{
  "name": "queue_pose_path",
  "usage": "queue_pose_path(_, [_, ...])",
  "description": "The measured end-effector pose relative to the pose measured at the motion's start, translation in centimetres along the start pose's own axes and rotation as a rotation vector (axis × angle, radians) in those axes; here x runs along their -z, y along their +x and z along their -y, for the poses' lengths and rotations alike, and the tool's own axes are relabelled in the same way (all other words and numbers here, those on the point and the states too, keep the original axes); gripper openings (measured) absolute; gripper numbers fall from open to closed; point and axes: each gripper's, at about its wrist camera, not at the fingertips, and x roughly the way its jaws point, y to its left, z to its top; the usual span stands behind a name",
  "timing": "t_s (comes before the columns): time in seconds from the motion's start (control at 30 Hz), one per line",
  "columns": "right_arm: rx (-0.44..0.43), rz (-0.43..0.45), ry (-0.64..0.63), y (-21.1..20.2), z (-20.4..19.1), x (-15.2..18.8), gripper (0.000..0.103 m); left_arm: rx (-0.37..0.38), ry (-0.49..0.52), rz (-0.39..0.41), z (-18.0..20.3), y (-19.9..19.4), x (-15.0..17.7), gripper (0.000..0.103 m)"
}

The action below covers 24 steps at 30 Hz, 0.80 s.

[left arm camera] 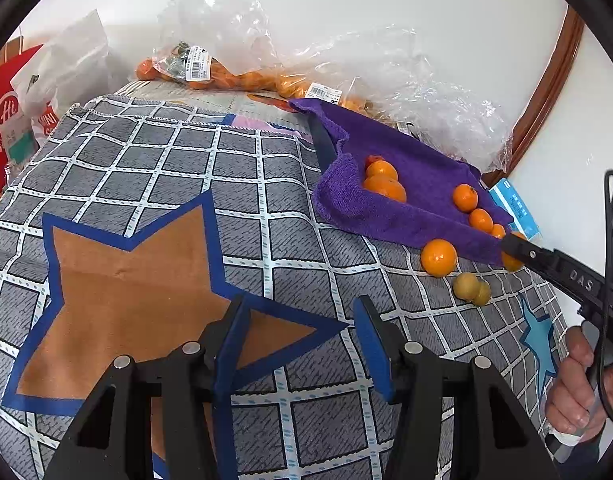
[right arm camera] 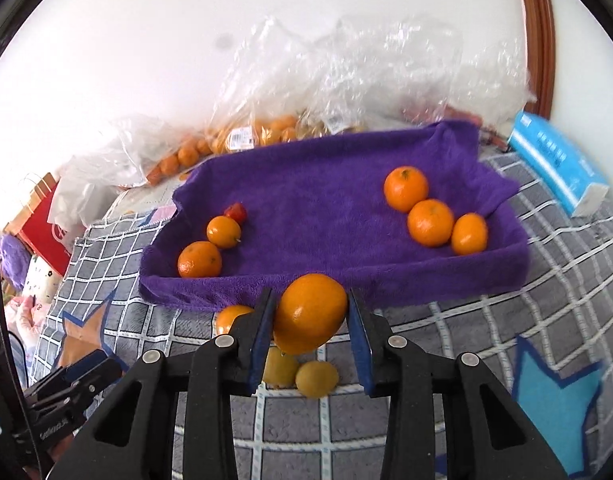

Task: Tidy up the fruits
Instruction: 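Close the right tool on the oval orange fruit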

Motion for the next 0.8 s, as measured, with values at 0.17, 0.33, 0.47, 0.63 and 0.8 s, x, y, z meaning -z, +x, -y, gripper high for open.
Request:
queue_pose_path(0.17, [0.085,-0.022,-0.035,-1.0,1.5,1.9,0.036,0.006,0.015,-0.004,0.3,0.0,0.1,0.051])
queue_pose_path(0.33, [0.186,-0.052,-0.107,-1.0,2.8,3.4,0.036,0.012,0.029,-0.009,0.5,0.0,0.2,0.051])
queue_pose_path(0.47, [0.177,-0.086,-0.111,-0.3,3.3,4.2,0.036,0.013,0.03,-0.009,0.5,0.0,0.2,0.051])
queue_pose_path(0.63, [0.185,-0.093,-0.116,1.2,3.4,4.8,0.036,0.012,0.031,-0.011,0.5,0.1,0.2,0.052])
queue_pose_path(0.8, [0.163,-0.093,-0.111,2.1,3.3,4.7,0.036,0.01,0.037,-0.014,0.6,0.2,0.2,0.054])
